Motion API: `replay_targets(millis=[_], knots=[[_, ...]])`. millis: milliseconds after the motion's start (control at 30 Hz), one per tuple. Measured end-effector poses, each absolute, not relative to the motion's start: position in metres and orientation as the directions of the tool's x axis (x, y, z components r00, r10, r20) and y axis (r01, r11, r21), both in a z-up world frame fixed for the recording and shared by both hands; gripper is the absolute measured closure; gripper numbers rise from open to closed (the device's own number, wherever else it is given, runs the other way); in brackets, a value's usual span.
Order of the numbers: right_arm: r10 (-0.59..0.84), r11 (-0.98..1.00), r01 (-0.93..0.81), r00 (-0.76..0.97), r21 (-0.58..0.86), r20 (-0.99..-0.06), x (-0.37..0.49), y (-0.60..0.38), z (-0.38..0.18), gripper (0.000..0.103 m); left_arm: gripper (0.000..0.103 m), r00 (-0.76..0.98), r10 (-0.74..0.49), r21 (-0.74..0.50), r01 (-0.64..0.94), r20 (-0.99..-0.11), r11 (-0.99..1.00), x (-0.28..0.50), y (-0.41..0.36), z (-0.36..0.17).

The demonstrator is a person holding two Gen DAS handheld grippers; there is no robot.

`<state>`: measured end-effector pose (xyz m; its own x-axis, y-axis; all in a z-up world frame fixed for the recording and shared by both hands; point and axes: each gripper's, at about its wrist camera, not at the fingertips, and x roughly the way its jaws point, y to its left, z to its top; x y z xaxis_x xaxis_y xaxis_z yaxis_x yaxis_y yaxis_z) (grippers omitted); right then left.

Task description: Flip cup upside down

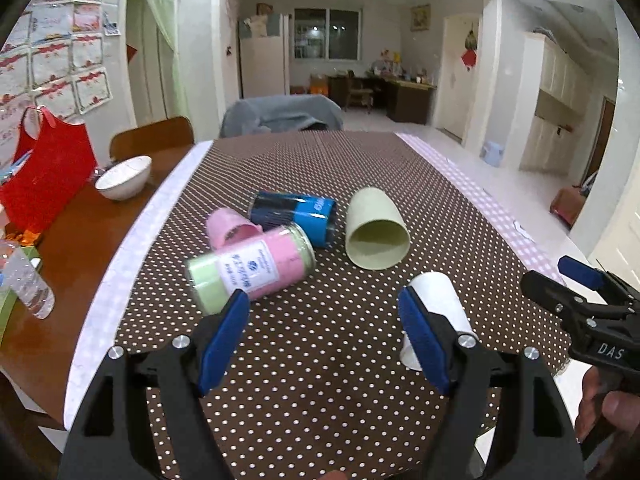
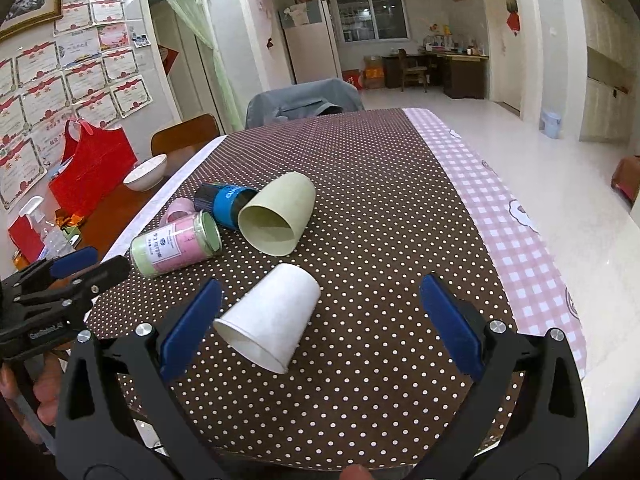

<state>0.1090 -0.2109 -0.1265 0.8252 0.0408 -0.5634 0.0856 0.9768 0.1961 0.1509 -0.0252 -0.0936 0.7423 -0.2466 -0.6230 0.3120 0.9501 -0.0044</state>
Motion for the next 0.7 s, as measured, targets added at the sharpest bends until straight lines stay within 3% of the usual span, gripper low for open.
replay_targets(millis=[700], knots=[[0.091,0.978,0.024,0.843,0.206,-0.53,0.098,-0.193,-0.102,0.006,0.027,0.86,-0.149,0.03,0.187,-0.487,0.982,0.098,0.008,-0.059]])
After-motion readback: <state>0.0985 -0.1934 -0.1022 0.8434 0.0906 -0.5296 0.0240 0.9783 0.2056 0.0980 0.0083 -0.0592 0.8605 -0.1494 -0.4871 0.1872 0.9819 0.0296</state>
